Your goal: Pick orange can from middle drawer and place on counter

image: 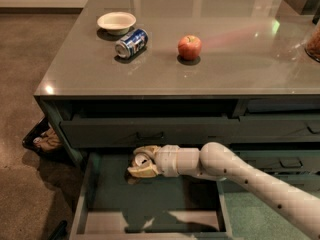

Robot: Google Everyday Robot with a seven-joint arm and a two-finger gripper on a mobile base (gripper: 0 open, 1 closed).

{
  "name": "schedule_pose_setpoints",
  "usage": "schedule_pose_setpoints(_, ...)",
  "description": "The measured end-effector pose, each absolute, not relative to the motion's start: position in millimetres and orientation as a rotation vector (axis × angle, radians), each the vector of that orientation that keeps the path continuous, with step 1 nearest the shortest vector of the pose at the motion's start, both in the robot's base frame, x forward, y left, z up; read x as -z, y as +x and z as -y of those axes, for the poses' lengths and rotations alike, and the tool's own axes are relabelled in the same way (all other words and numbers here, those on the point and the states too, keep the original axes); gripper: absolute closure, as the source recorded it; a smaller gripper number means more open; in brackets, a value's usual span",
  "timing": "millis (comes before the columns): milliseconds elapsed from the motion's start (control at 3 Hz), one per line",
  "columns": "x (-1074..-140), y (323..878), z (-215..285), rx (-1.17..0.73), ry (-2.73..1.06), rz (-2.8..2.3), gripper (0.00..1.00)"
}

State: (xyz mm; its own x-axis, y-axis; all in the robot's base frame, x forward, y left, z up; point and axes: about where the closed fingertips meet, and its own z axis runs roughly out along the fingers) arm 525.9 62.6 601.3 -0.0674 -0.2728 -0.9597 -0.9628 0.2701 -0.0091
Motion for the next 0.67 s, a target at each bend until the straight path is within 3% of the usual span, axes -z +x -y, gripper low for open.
schedule_pose_setpoints(667, -721.5, 459.2, -60.4, -0.735, -1.328, -1.462, 1.00)
